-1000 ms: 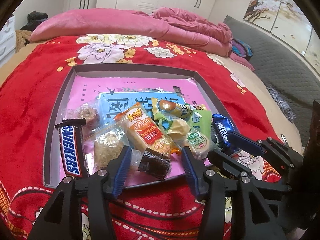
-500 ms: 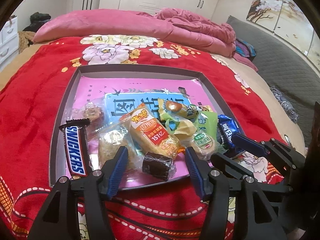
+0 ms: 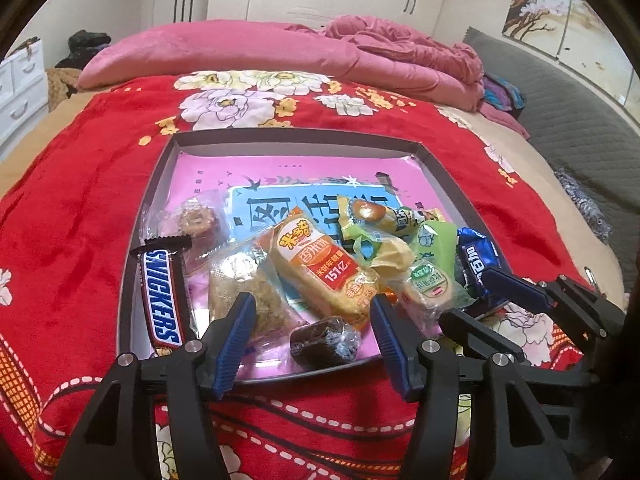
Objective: Organize snacks
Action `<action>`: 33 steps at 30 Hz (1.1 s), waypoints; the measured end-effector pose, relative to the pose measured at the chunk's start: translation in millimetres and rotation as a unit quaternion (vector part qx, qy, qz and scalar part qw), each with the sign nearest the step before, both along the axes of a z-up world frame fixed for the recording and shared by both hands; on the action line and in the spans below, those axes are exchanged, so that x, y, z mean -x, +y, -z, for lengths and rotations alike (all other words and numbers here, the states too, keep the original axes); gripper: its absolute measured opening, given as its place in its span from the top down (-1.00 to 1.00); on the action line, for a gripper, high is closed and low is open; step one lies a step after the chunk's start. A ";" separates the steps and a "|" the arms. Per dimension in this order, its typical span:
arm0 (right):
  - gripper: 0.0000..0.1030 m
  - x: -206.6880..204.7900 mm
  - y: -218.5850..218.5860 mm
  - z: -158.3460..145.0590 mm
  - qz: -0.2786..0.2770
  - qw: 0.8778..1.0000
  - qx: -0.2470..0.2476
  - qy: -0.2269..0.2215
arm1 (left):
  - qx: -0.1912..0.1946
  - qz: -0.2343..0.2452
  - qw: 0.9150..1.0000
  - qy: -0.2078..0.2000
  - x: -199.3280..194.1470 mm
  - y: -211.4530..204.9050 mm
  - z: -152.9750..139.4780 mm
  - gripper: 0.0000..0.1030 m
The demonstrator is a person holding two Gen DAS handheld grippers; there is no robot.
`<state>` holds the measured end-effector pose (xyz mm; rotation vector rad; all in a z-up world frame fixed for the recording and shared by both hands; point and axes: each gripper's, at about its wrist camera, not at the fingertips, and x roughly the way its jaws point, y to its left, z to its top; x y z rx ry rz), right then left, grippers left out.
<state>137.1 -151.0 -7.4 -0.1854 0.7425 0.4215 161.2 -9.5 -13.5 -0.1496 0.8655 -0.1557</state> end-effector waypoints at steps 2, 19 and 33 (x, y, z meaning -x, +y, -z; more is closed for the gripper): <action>-0.02 -0.1 -0.6 -0.4 0.001 1.000 -0.002 -0.002 | 0.006 0.000 1.000 0.001 -0.1 1.2 -0.2 -0.24; -0.30 2.0 -13.6 -16.5 0.030 0.999 -0.023 -0.033 | 0.023 -0.014 0.999 -0.021 9.2 8.8 -12.5 -0.50; -0.74 31.6 -26.3 -34.2 0.050 0.996 -0.045 -0.051 | -0.010 -0.039 0.999 -0.018 56.8 6.7 -23.7 -0.51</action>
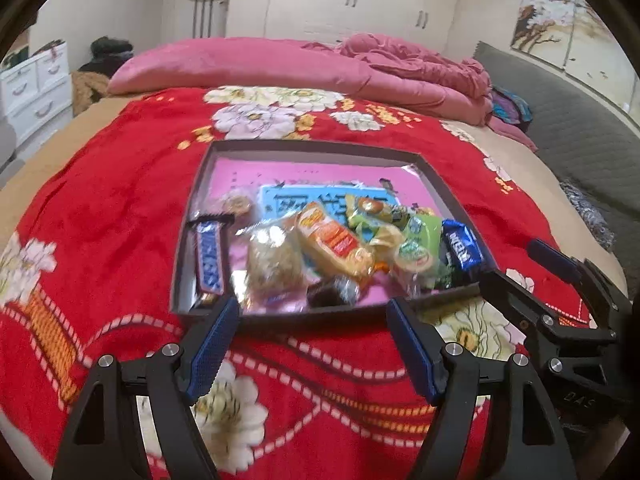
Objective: Organize snacks
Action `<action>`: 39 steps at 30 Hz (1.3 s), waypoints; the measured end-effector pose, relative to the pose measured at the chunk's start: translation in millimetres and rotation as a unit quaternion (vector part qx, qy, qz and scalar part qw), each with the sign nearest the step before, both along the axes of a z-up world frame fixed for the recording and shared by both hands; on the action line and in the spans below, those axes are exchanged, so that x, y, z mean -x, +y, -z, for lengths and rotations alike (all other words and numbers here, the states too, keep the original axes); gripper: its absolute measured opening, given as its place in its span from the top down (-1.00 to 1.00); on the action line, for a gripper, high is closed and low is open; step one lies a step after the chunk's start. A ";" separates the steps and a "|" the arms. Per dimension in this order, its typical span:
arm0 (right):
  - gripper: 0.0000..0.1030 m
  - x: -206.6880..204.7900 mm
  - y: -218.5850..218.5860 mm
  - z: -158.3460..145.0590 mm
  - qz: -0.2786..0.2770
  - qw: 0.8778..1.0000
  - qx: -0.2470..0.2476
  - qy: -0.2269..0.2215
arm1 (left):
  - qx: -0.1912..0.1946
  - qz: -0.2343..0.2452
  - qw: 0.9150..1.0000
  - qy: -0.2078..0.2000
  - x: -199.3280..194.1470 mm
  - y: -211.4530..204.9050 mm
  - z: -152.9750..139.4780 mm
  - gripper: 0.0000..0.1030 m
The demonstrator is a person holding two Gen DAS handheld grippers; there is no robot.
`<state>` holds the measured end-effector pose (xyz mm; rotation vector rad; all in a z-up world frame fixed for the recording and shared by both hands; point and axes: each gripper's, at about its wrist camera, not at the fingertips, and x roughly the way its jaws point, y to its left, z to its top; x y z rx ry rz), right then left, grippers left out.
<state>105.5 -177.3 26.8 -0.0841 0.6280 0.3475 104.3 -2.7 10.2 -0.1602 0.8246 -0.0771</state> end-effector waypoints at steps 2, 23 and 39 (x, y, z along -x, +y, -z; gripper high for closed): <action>-0.78 5.9 -3.3 0.9 0.013 1.000 -0.006 0.010 | 0.008 -0.008 1.000 0.010 6.4 1.3 2.5 -0.51; -0.91 59.7 -21.6 13.9 0.052 0.996 -0.038 0.063 | -0.021 -0.003 0.999 0.028 52.6 -15.0 8.6 -0.51; -0.91 59.2 -21.6 10.6 0.051 0.997 -0.040 0.050 | -0.021 -0.015 0.999 0.024 54.6 -6.8 7.4 -0.51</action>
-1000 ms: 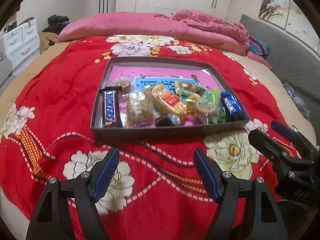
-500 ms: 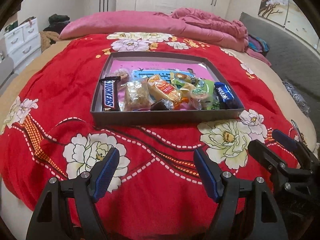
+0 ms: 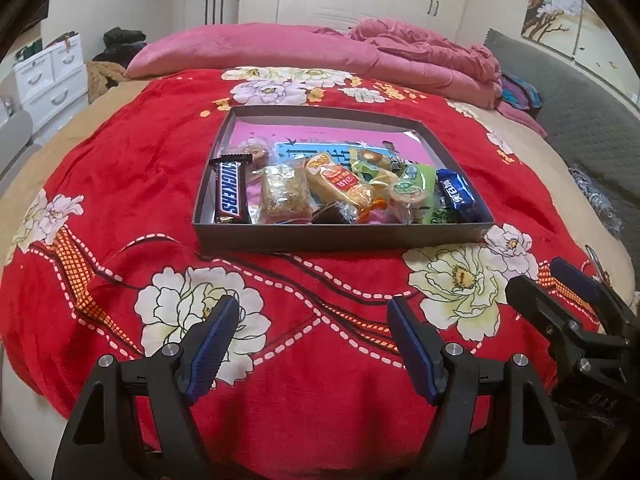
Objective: Organize snacks
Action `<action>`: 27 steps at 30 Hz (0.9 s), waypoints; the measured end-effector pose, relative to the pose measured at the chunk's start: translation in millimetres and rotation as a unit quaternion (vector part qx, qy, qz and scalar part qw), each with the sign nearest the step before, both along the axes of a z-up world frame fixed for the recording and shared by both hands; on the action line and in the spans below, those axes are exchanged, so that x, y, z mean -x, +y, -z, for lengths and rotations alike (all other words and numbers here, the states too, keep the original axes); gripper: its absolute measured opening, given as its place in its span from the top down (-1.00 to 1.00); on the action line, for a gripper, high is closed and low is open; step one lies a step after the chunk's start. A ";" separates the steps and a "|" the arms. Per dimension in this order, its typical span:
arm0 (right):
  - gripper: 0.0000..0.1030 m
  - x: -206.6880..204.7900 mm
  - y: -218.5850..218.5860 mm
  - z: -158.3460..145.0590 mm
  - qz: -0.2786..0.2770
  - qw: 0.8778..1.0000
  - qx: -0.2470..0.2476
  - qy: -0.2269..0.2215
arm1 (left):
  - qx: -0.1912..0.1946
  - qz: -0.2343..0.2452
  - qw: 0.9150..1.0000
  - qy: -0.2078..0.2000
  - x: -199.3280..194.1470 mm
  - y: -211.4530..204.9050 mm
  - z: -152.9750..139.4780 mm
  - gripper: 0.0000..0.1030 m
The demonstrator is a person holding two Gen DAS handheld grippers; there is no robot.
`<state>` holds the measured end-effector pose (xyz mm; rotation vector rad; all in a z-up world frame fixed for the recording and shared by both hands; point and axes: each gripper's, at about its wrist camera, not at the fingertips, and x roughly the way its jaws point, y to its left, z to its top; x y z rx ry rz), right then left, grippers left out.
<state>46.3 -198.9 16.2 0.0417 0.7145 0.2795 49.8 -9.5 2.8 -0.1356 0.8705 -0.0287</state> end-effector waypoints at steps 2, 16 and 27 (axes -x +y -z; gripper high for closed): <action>-0.91 -0.5 0.8 1.6 -0.001 1.000 0.003 0.002 | 0.001 -0.001 1.000 -0.001 -0.1 0.5 -0.2 -0.51; -0.91 0.1 3.5 0.7 -0.007 1.000 0.009 -0.004 | -0.001 -0.001 1.000 -0.002 0.4 2.2 -1.8 -0.51; -0.91 -1.0 2.7 1.4 -0.002 1.000 0.010 -0.008 | -0.003 0.001 1.000 -0.004 -1.4 0.3 -2.4 -0.51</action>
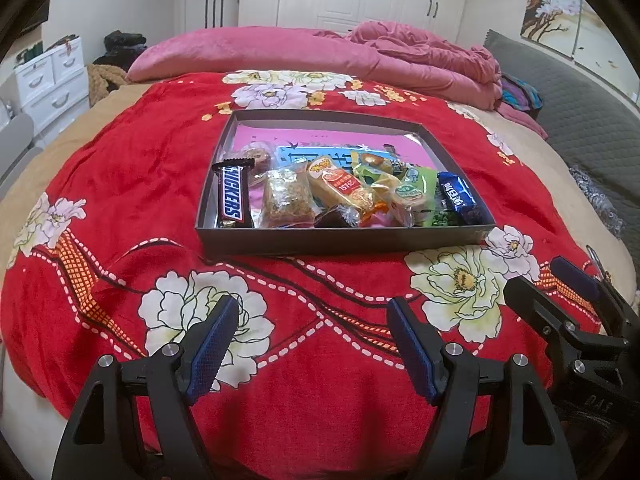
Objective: Organize snacks
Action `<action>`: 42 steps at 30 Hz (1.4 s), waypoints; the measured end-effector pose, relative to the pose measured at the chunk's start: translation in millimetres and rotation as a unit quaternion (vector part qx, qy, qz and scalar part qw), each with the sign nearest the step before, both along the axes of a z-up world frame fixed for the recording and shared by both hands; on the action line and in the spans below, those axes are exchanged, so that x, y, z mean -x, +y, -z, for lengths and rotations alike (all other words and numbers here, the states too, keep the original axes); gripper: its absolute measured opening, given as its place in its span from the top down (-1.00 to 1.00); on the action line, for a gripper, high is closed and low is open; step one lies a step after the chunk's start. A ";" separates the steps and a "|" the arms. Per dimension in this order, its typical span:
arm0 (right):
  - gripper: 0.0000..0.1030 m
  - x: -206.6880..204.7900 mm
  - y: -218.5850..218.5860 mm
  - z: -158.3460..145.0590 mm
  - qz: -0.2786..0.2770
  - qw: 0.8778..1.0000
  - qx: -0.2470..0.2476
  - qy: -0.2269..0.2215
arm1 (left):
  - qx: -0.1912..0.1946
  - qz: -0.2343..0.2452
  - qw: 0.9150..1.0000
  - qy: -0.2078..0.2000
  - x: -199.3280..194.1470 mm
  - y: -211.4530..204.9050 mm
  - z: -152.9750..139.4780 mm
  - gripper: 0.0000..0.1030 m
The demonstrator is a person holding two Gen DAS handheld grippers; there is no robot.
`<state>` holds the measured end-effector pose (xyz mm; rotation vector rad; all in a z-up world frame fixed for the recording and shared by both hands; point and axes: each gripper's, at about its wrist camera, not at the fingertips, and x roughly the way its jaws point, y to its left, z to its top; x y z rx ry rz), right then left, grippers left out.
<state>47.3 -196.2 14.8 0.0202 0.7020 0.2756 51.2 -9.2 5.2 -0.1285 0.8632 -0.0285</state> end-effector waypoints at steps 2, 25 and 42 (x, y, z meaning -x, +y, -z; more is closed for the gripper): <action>-0.91 0.0 -0.2 0.6 0.000 1.000 0.000 0.001 | 0.000 0.000 1.000 0.000 -0.2 -0.3 0.1 -0.51; -0.91 0.0 3.9 2.2 -0.004 1.000 0.004 0.003 | -0.003 -0.004 1.000 0.000 2.5 2.3 -4.9 -0.51; -0.91 -2.0 -1.0 2.2 0.006 1.000 0.001 0.003 | -0.013 0.005 1.000 -0.002 -0.5 2.4 -1.4 -0.51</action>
